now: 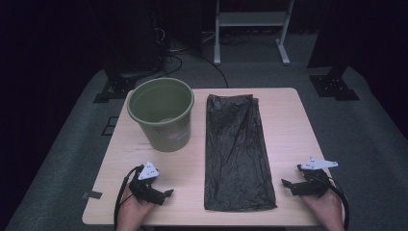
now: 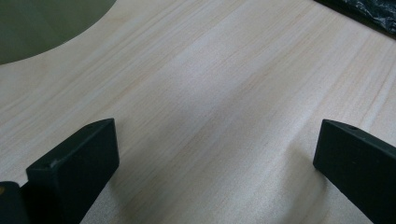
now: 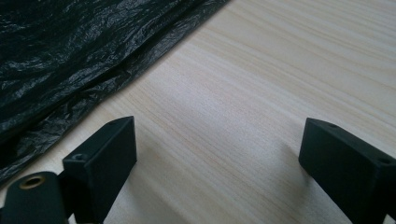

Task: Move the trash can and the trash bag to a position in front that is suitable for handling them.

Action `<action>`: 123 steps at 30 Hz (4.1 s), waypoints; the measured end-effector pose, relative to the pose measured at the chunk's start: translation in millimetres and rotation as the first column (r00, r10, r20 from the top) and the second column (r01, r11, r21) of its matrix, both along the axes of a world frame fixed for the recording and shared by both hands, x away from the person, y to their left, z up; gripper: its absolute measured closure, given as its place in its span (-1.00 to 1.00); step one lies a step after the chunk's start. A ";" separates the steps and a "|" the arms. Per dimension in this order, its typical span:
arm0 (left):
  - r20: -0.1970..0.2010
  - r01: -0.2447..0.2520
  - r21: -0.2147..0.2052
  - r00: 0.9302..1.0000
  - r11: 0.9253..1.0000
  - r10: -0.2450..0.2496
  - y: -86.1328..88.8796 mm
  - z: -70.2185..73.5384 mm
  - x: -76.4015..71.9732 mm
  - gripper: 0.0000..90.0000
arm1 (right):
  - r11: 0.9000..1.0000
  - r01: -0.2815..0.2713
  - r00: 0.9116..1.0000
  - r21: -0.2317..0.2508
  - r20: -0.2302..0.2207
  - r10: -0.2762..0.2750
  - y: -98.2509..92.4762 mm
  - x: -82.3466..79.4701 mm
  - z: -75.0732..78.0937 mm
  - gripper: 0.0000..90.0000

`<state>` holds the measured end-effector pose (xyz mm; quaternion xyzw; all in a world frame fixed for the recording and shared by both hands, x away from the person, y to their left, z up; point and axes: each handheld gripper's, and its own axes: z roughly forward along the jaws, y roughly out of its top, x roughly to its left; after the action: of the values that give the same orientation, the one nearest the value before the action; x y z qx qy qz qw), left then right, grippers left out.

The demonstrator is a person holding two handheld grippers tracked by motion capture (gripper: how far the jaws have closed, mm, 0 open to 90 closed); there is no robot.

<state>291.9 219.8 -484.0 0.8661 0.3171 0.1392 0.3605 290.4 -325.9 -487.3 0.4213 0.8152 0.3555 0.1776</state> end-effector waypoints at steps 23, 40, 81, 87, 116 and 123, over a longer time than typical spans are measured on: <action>-0.001 -0.001 0.000 1.000 1.000 0.001 0.0 0.1 0.1 -1.00 | 0.996 0.009 1.000 0.088 -0.015 -0.008 4.4 -6.0 12.9 -0.30; -0.001 -0.001 0.000 1.000 1.000 0.001 0.0 0.1 0.1 -1.00 | 0.992 -0.082 0.996 0.094 -0.039 0.086 49.4 7.7 10.7 -0.28; 0.000 0.000 0.001 1.000 1.000 0.000 0.0 0.1 0.1 -1.00 | 0.997 -0.072 0.997 -0.007 -0.006 0.072 33.4 2.5 18.7 0.99; 0.000 0.000 0.000 1.000 1.000 0.000 0.0 0.0 0.1 -1.00 | 0.999 -0.053 0.999 -0.007 -0.009 0.052 23.2 1.1 19.1 0.99; 0.000 0.000 0.000 1.000 1.000 0.000 0.0 0.1 0.1 -1.00 | 0.994 0.110 0.994 -0.018 -0.009 -0.110 -41.5 -24.7 22.8 0.42; 0.000 0.000 0.000 1.000 1.000 0.000 0.0 0.1 0.1 -1.00 | 0.997 0.067 0.998 0.035 -0.008 -0.066 -16.4 -13.7 33.2 -0.28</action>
<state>292.0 219.8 -483.9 0.8661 0.3174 0.1392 0.3602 276.8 -342.3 -454.2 0.4526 0.7950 0.3621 0.1790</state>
